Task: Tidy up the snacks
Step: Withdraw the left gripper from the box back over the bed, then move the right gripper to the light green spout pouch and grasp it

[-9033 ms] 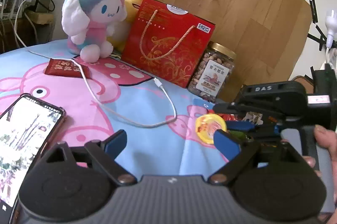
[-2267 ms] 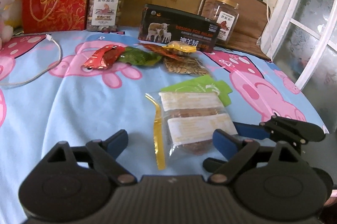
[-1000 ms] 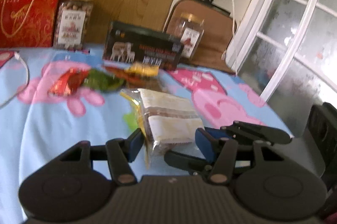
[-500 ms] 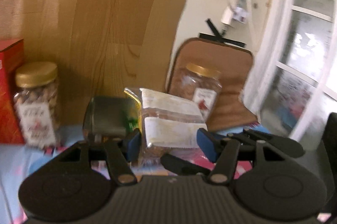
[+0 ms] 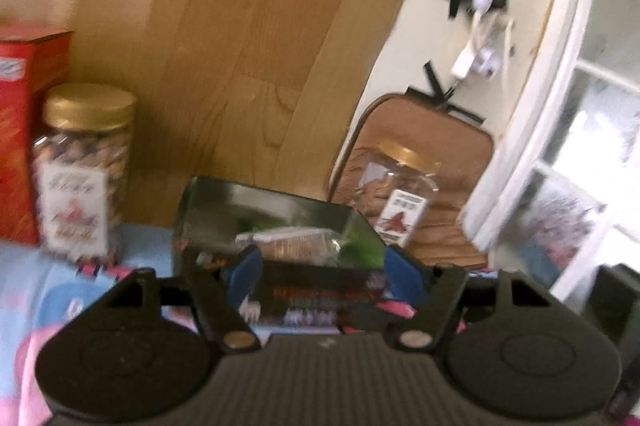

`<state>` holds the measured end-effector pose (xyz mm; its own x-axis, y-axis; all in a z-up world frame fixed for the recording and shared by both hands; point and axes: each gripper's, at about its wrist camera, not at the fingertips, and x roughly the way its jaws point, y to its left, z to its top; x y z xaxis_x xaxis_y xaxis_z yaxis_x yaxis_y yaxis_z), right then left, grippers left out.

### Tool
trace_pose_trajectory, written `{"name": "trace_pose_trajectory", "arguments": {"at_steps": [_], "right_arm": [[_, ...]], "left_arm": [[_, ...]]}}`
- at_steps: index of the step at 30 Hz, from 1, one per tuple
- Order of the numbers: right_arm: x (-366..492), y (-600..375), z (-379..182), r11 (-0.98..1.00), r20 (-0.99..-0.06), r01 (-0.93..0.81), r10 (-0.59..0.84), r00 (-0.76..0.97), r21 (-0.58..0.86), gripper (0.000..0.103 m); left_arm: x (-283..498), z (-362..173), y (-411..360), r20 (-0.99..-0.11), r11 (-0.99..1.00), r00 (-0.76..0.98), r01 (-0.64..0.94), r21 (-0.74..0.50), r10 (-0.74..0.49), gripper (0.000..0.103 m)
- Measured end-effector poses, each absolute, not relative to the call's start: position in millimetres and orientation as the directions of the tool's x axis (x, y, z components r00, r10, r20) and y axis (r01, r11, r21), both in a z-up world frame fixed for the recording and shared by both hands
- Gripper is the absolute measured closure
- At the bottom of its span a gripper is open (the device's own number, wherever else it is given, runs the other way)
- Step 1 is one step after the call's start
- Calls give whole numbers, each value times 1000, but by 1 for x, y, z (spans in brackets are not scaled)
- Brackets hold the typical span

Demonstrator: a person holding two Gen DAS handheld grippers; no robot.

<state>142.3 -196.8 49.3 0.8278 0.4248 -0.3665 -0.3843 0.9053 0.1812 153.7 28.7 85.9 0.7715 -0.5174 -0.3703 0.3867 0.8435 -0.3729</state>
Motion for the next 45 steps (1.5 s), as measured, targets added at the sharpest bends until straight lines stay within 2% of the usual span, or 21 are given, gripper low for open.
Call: {"name": "trace_pose_trajectory", "arguments": {"at_steps": [2, 5, 9, 12, 17, 27, 32, 37, 40, 43, 45], "right_arm": [[128, -197, 42, 887, -386, -400, 461, 799, 232, 45], [107, -191, 31, 869, -413, -396, 491, 767, 298, 45], [81, -173, 25, 830, -417, -423, 551, 723, 364, 45], [53, -159, 20, 841, -425, -425, 538, 728, 335, 45], [21, -149, 16, 890, -434, -365, 453, 779, 273, 45], [8, -150, 12, 924, -454, -307, 380, 806, 229, 45], [11, -146, 10, 932, -483, -295, 361, 798, 210, 45], [19, -160, 11, 947, -498, -211, 309, 810, 244, 45], [30, -177, 10, 952, -516, -145, 269, 813, 268, 45], [41, -199, 8, 924, -538, -104, 303, 786, 368, 45], [47, -211, 5, 884, -535, -96, 359, 765, 457, 45]], "left_arm": [[124, 76, 45, -359, 834, 770, 387, -394, -527, 33], [85, 53, 62, -397, 843, 762, 354, -405, -511, 33], [37, 27, 77, -491, 916, 778, 278, -291, -392, 33], [15, 12, 83, -545, 935, 764, 231, -268, -345, 33], [5, 2, 81, -577, 961, 771, 181, -209, -271, 33], [-3, -2, 71, -566, 975, 795, 173, -135, -220, 33], [-6, -3, 77, -554, 971, 798, 174, -164, -237, 33], [-4, -2, 80, -555, 965, 791, 182, -191, -259, 32], [-4, 1, 81, -552, 940, 765, 216, -264, -330, 33], [-3, 5, 72, -541, 910, 737, 271, -314, -406, 36], [0, 3, 58, -563, 916, 722, 296, -272, -401, 47]]}}
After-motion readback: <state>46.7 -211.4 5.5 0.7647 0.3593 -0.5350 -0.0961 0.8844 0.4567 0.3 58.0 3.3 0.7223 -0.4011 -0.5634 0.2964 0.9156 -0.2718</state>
